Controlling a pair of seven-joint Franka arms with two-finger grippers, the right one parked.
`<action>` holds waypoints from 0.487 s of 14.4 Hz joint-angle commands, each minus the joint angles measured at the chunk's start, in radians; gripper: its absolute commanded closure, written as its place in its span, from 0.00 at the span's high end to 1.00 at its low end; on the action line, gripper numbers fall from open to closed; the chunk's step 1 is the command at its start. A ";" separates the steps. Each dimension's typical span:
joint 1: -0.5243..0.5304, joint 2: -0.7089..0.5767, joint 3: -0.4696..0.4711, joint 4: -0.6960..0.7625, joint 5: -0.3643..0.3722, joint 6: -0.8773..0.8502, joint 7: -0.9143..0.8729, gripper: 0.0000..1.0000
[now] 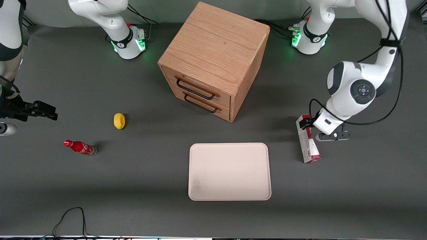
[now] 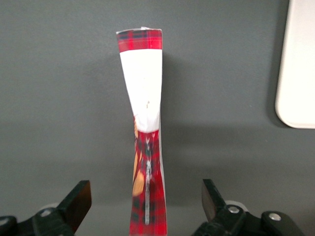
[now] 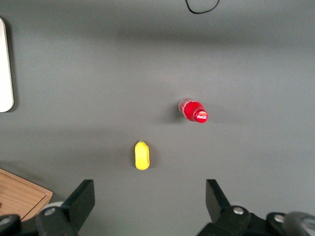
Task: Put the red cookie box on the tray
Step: 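Lower the open left gripper around the box and close on it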
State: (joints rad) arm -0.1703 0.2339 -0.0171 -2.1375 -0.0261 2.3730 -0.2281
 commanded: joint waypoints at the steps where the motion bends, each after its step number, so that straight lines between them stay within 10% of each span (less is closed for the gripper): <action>1: 0.003 0.070 0.000 0.005 0.002 0.092 0.010 1.00; 5: 0.005 0.116 0.002 0.008 0.003 0.132 0.033 1.00; 7: 0.021 0.108 0.002 0.013 0.003 0.115 0.052 0.64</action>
State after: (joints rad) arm -0.1663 0.3567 -0.0160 -2.1358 -0.0256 2.5055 -0.2074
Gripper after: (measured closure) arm 0.075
